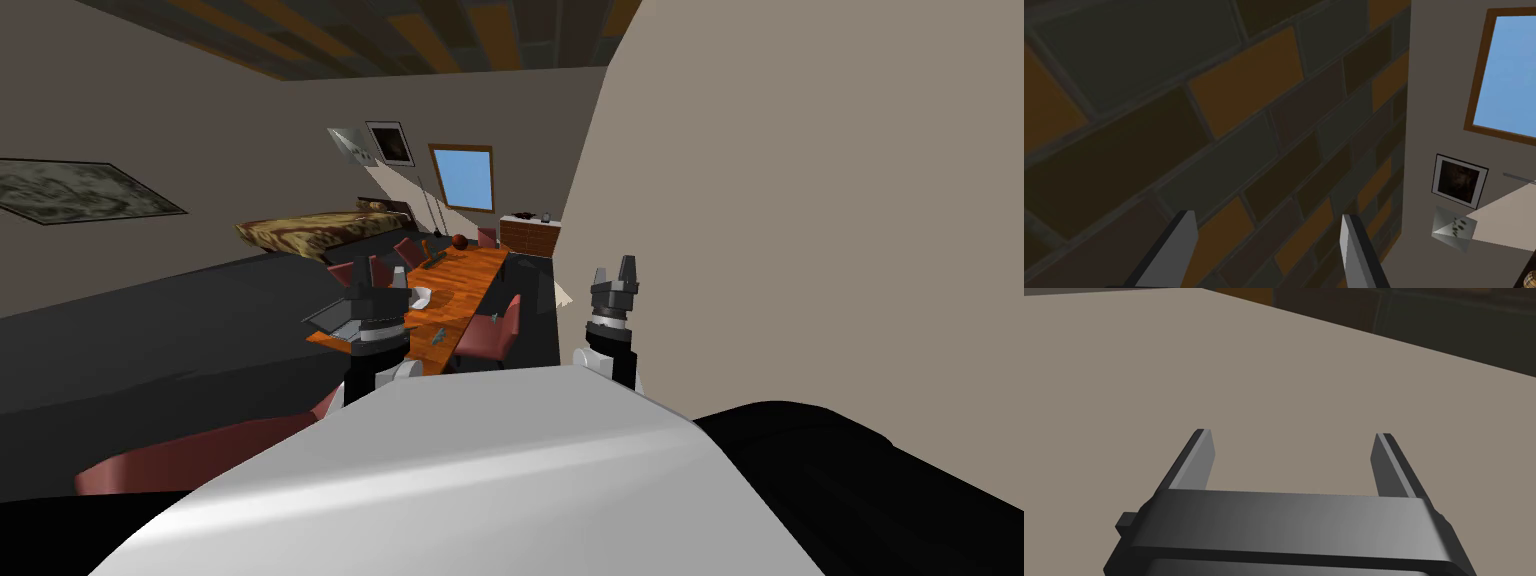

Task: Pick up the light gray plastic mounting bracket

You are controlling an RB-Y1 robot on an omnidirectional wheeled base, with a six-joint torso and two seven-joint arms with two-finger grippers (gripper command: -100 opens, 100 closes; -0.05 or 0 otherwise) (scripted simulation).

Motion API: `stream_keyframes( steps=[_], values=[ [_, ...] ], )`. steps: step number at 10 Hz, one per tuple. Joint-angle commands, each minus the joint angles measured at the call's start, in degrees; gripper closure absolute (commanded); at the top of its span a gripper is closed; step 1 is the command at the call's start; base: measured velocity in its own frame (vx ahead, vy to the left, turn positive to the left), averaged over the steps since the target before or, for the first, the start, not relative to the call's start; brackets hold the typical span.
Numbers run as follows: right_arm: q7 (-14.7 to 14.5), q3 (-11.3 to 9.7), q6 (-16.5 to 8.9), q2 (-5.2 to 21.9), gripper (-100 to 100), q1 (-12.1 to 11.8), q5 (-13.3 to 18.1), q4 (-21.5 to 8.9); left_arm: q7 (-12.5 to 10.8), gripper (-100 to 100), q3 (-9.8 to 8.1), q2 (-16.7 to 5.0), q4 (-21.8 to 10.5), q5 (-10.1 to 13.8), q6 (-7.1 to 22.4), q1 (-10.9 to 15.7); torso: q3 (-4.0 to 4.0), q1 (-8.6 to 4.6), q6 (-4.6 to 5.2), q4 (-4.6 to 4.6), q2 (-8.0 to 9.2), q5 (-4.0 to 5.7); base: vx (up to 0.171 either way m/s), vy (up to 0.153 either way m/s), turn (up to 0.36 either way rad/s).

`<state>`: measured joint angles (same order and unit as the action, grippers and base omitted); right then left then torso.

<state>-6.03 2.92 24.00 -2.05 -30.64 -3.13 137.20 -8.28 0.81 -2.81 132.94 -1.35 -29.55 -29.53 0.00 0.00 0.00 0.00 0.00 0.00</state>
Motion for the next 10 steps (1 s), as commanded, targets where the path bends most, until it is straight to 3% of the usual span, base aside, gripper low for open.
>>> stream_keyframes(
  steps=[1, 7, 10],
  values=[
    [0.00, 0.00, 0.00, 0.00, 0, 0.00, 0.00, 0.00, 0.14, -100, 0.25, -1.74, -1.46, 0.29, -0.45, 0.33, 0.00, 0.00, 0.00, 0.00, 0.00, 0.00, 0.016, -0.022, -0.101],
    [0.00, 0.00, 0.00, 0.00, 0, 0.00, 0.00, 0.00, 1.18, -100, 1.13, -7.61, -10.36, 0.94, -1.56, 2.03, 0.01, 0.16, 0.01, -0.01, -0.02, -0.03, 0.012, 0.009, -0.093],
    [0.00, 0.00, 0.00, 0.00, 0, 0.00, 0.00, 0.00, 1.46, -100, 1.21, -8.80, -13.23, 0.92, -1.56, 2.37, 0.01, 0.12, 0.01, 0.00, -0.02, -0.03, 0.001, 0.022, -0.064]
  ],
)
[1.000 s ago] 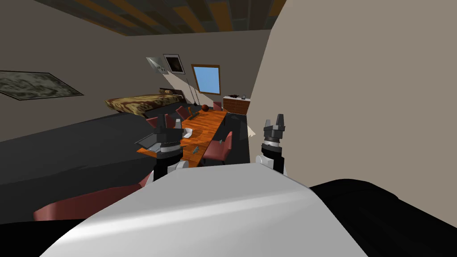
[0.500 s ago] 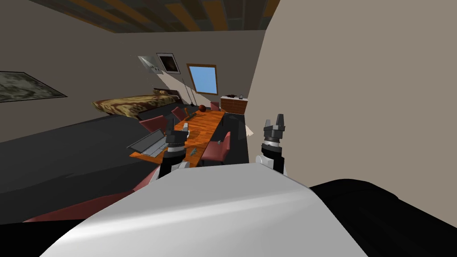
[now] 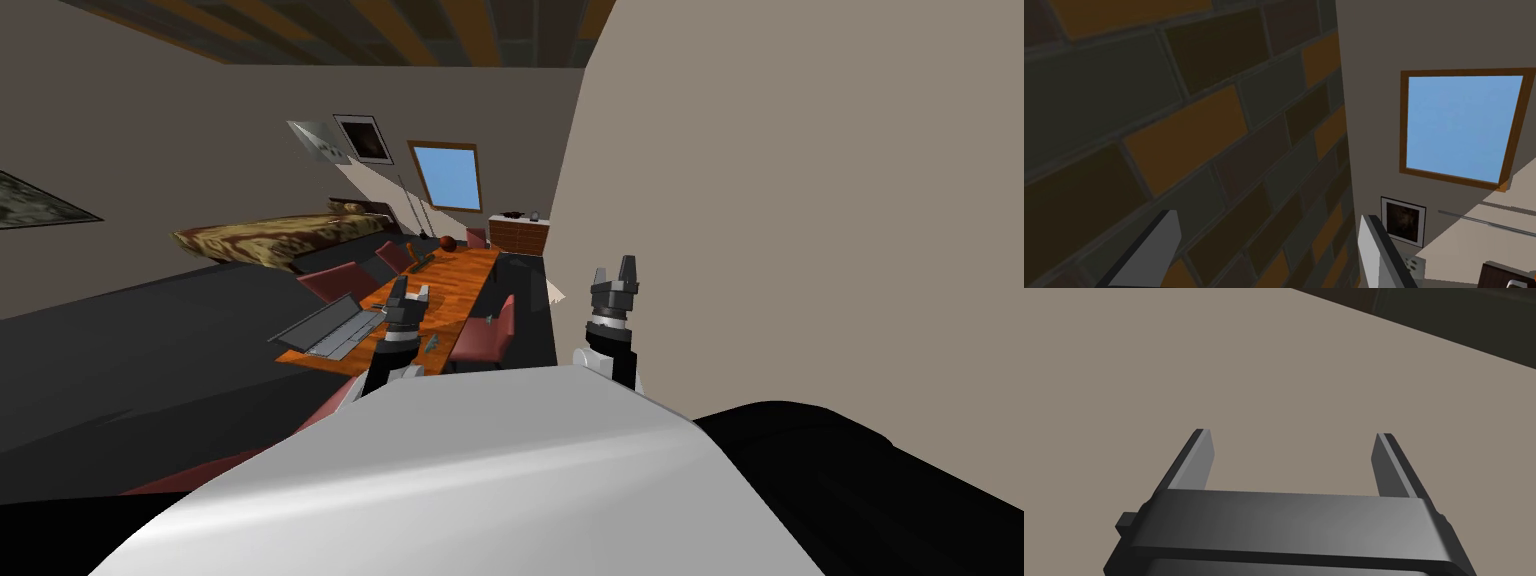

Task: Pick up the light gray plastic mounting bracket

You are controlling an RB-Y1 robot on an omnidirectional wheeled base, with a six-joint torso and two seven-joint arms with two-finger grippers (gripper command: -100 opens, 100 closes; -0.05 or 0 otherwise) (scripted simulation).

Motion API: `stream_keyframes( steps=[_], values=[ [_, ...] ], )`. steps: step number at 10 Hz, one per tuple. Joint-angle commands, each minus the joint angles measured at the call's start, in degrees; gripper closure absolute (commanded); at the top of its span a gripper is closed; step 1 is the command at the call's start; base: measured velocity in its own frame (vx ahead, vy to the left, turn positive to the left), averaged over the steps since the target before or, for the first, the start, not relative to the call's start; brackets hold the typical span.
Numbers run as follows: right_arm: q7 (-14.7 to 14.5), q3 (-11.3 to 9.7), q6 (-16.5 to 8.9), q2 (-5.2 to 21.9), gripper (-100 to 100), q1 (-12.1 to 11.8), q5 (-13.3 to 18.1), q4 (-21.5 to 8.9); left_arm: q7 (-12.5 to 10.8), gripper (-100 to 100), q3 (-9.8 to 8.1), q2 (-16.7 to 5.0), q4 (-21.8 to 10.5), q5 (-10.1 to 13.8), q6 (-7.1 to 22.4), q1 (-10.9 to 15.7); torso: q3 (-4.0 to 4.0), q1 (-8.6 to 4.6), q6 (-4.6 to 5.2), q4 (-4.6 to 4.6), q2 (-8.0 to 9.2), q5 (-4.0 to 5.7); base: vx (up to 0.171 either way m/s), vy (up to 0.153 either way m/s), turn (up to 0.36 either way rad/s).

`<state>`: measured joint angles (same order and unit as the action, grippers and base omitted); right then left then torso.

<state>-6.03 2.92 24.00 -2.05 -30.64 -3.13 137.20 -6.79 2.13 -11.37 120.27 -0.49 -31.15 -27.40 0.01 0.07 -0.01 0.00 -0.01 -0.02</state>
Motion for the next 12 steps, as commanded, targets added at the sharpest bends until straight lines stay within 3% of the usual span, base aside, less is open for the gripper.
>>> stream_keyframes(
  steps=[1, 8, 10, 12],
  values=[
    [0.00, 0.00, 0.00, 0.00, 0, 0.00, 0.00, 0.00, -0.03, -100, -0.10, -0.24, -0.56, 0.05, 0.03, 0.25, 0.00, 0.00, 0.00, 0.00, 0.00, 0.00, 0.000, -0.007, 0.020],
    [0.00, 0.00, 0.00, 0.00, 0, 0.00, 0.00, 0.00, -0.03, -100, -0.10, -0.24, -0.56, 0.05, 0.03, 0.25, 0.00, -0.07, 0.00, 0.00, 0.01, 0.02, 0.000, 0.001, -0.004],
    [0.00, 0.00, 0.00, 0.00, 0, 0.00, 0.00, 0.00, 0.76, -100, 0.97, -2.98, -4.65, -1.35, 1.57, 0.46, -0.01, -0.03, 0.02, 0.00, 0.02, 0.01, -0.013, 0.026, -0.085],
    [0.00, 0.00, 0.00, 0.00, 0, 0.00, 0.00, 0.00, 1.21, -100, 1.67, -4.34, -7.48, -2.17, 2.56, 0.73, -0.05, 0.08, 0.00, 0.02, 0.10, -0.02, -0.028, 0.031, -0.069]
  ],
)
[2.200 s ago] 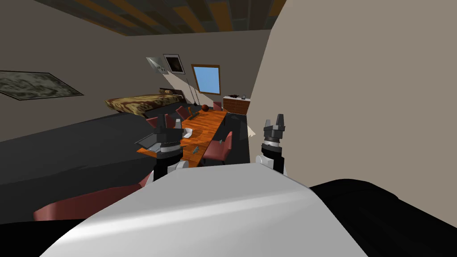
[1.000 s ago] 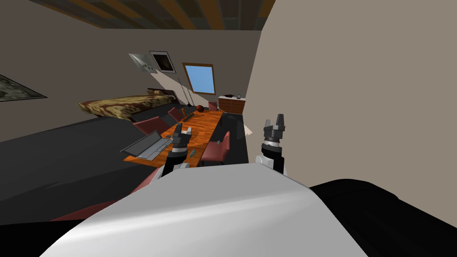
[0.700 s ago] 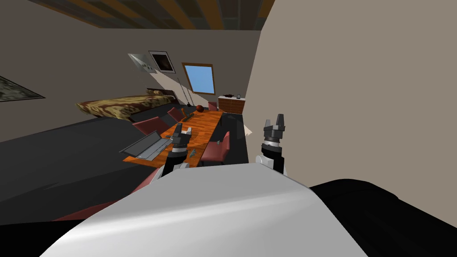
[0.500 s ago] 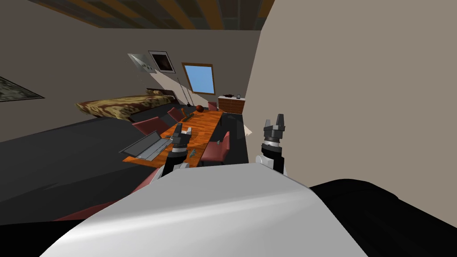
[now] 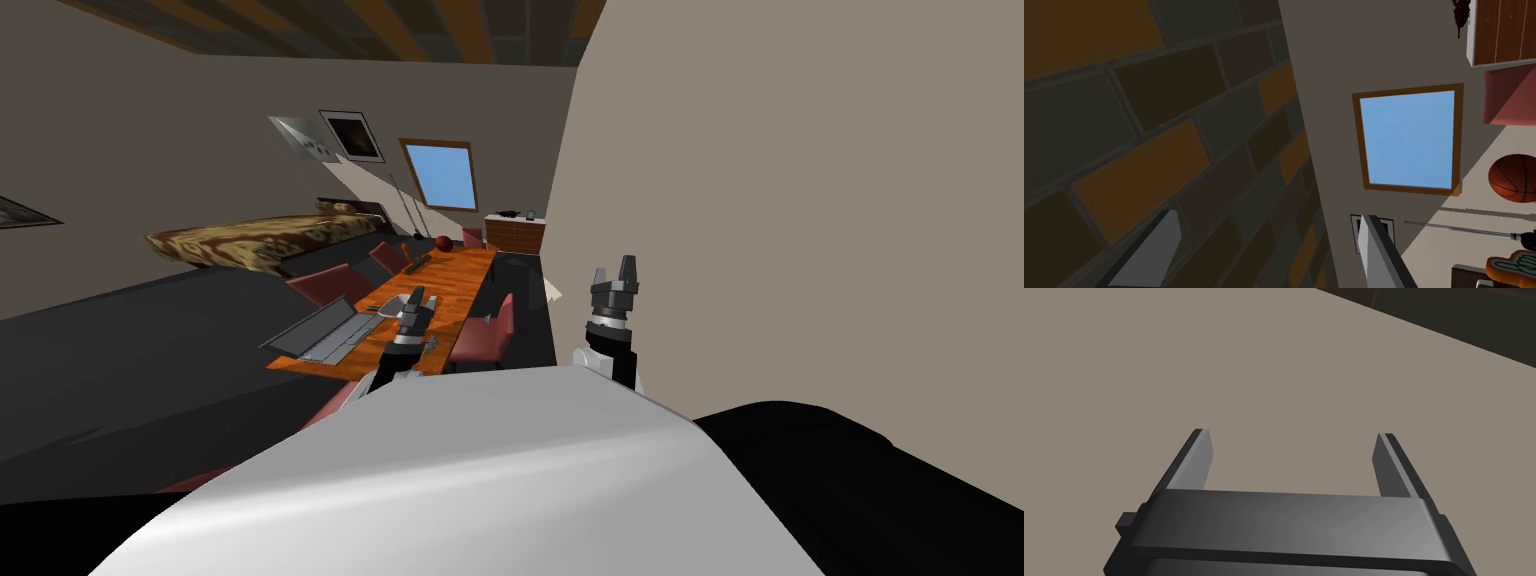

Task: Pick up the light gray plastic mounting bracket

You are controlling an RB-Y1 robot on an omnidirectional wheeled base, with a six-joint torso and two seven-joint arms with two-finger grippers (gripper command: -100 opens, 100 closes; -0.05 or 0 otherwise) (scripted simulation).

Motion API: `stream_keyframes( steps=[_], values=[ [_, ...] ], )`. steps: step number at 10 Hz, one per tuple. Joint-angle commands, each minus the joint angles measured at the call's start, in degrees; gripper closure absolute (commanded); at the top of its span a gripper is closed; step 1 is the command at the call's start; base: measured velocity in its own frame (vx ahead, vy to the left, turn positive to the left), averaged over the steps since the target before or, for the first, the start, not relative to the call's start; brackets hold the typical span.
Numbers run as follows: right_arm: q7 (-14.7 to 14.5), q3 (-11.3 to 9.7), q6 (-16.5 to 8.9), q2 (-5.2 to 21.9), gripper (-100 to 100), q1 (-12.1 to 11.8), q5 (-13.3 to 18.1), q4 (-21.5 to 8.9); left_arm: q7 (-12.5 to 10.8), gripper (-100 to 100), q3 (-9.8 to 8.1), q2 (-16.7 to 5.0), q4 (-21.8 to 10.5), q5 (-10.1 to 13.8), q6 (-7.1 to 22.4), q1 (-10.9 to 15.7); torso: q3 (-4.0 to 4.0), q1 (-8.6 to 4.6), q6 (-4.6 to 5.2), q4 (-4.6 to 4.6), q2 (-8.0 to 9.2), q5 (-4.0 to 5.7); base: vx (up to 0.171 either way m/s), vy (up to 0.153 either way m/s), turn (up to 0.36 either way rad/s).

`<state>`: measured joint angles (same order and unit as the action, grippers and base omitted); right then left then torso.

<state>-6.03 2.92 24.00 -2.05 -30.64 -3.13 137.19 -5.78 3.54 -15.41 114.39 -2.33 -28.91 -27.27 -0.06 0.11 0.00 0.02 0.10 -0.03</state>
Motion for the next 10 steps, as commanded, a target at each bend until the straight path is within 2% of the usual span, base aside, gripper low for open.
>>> stream_keyframes(
  steps=[1, 4, 5, 7, 8, 9, 10],
  values=[
    [0.00, 0.00, 0.00, 0.00, 0, 0.00, 0.00, 0.00, 0.20, -100, 0.26, -0.31, -1.60, -0.32, 0.33, 0.60, 0.00, 0.00, 0.00, 0.00, 0.00, 0.00, -0.017, 0.008, -0.027],
    [0.00, 0.00, 0.00, 0.00, 0, 0.00, 0.00, 0.00, 0.99, -100, 1.54, -2.60, -6.81, -1.83, 2.25, 1.21, 0.03, -0.11, 0.00, -0.01, -0.05, 0.02, -0.014, 0.000, -0.077],
    [0.00, 0.00, 0.00, 0.00, 0, 0.00, 0.00, 0.00, 0.99, -100, 1.54, -2.60, -7.26, -1.83, 2.25, 1.21, 0.03, -0.10, 0.00, -0.01, -0.05, 0.02, -0.013, 0.004, -0.026],
    [0.00, 0.00, 0.00, 0.00, 0, 0.00, 0.00, 0.00, 1.58, -100, 2.42, -4.33, -11.67, -3.01, 3.78, 1.74, 0.04, -0.10, 0.00, -0.01, -0.07, 0.02, -0.015, 0.006, -0.104],
    [0.00, 0.00, 0.00, 0.00, 0, 0.00, 0.00, 0.00, 1.58, -100, 2.42, -4.33, -11.90, -3.01, 3.78, 1.74, 0.03, -0.07, 0.00, -0.01, -0.05, 0.02, -0.011, 0.016, -0.026],
    [0.00, 0.00, 0.00, 0.00, 0, -0.01, 0.00, 0.00, 1.89, -100, 2.86, -5.25, -13.92, -3.64, 4.61, 2.05, 0.04, -0.05, -0.02, -0.01, -0.07, 0.01, -0.006, 0.014, -0.061],
    [0.00, 0.00, 0.00, 0.00, 0, 0.00, 0.00, 0.00, 1.89, -100, 2.86, -5.25, -14.44, -3.64, 4.61, 2.05, 0.04, -0.05, -0.01, -0.02, -0.08, 0.01, -0.004, 0.013, -0.040]
  ],
)
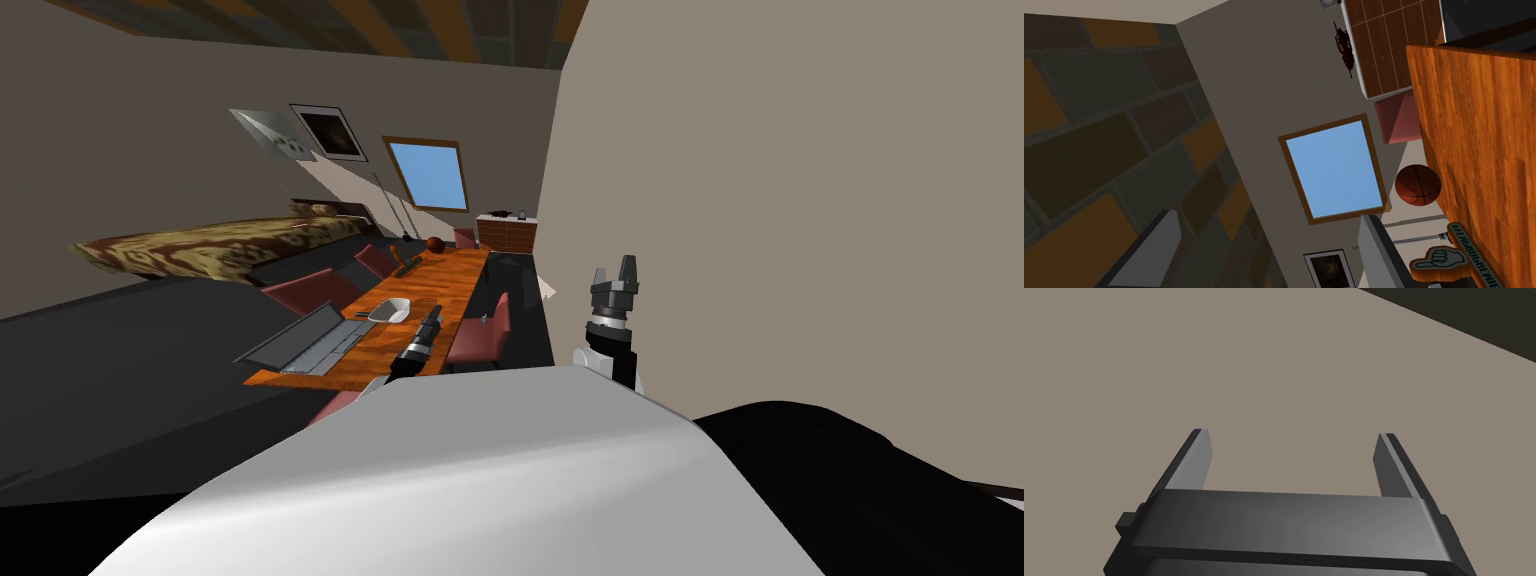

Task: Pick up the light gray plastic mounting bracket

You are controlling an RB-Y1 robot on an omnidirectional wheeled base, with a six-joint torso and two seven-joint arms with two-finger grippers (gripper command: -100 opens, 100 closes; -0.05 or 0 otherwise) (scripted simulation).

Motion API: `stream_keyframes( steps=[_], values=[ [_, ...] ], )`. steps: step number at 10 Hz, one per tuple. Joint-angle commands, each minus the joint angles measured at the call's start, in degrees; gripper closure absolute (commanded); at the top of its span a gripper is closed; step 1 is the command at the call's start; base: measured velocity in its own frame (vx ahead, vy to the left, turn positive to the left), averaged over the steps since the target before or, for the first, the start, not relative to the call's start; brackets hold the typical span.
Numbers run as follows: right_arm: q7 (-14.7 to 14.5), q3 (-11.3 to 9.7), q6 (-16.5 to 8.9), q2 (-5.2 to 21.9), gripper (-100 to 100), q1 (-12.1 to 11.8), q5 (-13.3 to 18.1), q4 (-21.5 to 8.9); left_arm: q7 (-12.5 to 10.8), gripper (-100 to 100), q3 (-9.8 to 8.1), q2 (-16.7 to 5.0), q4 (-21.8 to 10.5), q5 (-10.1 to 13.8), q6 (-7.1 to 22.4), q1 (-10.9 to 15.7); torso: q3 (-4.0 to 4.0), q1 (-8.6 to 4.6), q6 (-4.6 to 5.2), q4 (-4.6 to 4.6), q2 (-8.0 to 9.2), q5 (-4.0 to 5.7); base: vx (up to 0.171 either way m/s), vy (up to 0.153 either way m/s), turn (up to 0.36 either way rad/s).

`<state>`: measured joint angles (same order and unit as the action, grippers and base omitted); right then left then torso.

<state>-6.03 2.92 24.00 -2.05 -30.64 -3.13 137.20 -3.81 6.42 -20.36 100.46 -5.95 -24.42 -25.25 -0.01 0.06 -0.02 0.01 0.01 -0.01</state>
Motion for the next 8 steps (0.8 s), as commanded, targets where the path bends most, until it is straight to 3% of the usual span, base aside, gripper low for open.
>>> stream_keyframes(
  steps=[1, 8],
  values=[
    [0.00, 0.00, 0.00, 0.00, 0, 0.00, 0.00, 0.00, 0.23, -100, 0.40, -1.23, -2.86, -0.68, 0.97, 0.37, 0.00, 0.00, 0.00, 0.00, 0.00, 0.00, -0.006, 0.015, -0.080],
    [0.00, 0.00, 0.00, 0.00, 0, 0.00, 0.00, 0.00, 1.14, -100, 1.55, -3.92, -11.79, -2.75, 3.58, 1.51, 0.02, 0.07, 0.01, -0.01, -0.04, -0.01, -0.002, 0.025, -0.077]
  ],
)
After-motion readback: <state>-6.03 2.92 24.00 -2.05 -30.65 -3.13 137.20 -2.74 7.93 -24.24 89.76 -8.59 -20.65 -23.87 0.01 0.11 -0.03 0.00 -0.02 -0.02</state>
